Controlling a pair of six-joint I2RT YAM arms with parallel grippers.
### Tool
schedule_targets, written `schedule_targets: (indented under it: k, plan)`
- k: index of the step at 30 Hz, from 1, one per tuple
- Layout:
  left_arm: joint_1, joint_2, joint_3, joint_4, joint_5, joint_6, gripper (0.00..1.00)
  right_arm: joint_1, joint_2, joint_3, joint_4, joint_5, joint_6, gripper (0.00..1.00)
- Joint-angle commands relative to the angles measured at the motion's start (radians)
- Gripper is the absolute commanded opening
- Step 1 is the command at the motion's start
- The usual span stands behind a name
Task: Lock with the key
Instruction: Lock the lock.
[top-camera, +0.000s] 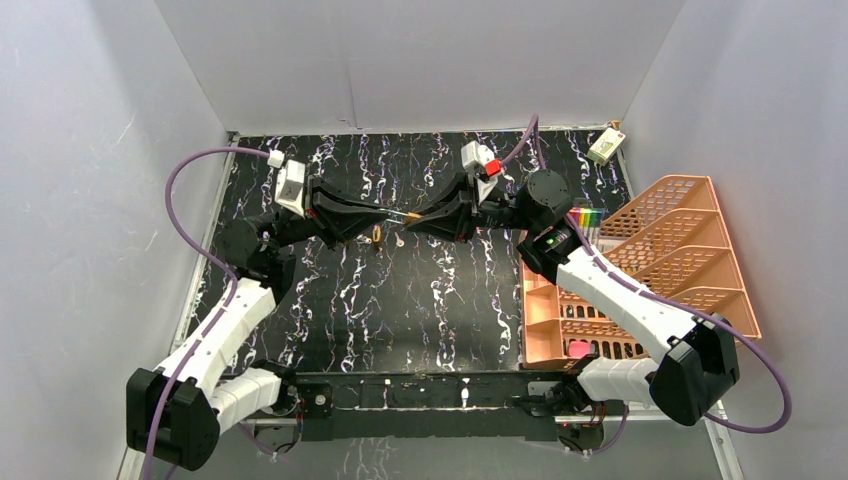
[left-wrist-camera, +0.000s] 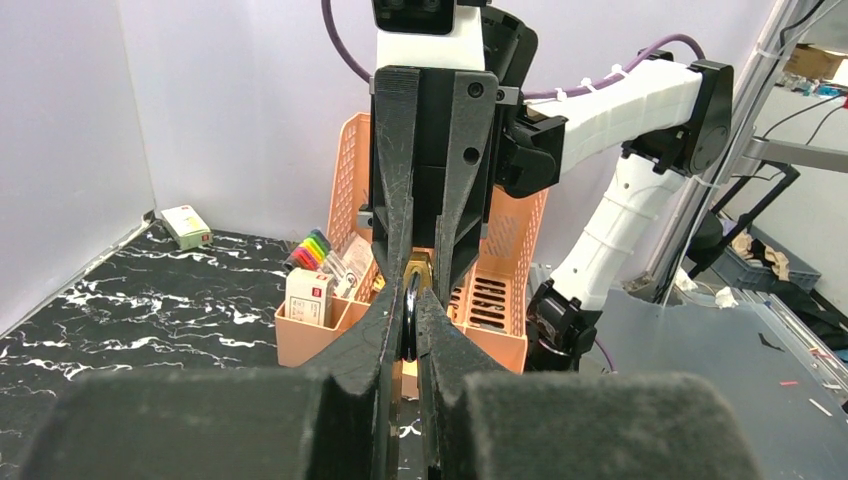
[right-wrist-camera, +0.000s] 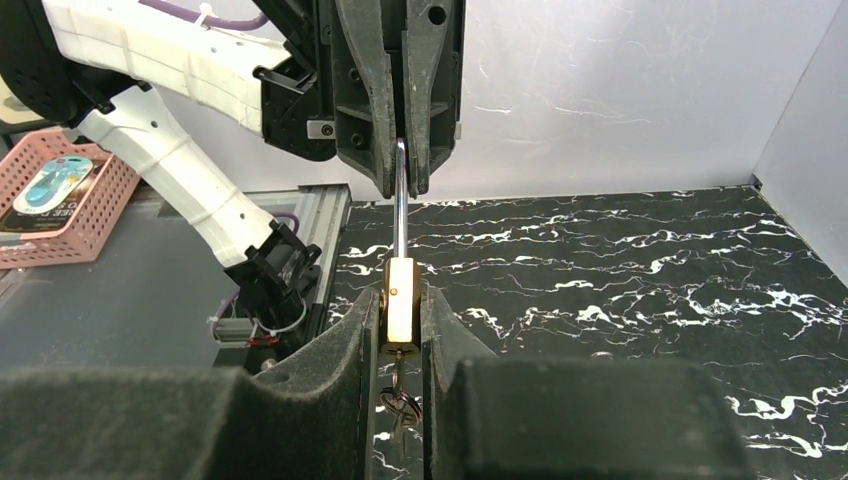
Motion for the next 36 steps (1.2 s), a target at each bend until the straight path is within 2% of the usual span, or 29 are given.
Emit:
schedule_targets:
  k: [1,8,18,36]
  plan:
    - [-0.026,-0.001,-0.028,0.000,0.058,-0.011,0.00,0.019,-0.005,0.076,0.168,0.120,0.001,0.00]
    - [-0.030,0.000,-0.021,0.000,0.067,-0.033,0.00,0.020,0.010,0.066,0.228,0.157,-0.005,0.00]
    - [-0.038,0.023,-0.003,0.000,0.076,-0.068,0.00,0.032,-0.006,0.042,0.227,0.214,-0.074,0.00]
    - [-0.043,0.085,0.044,0.000,0.101,-0.214,0.00,0.036,-0.027,0.039,0.121,0.276,-0.265,0.00]
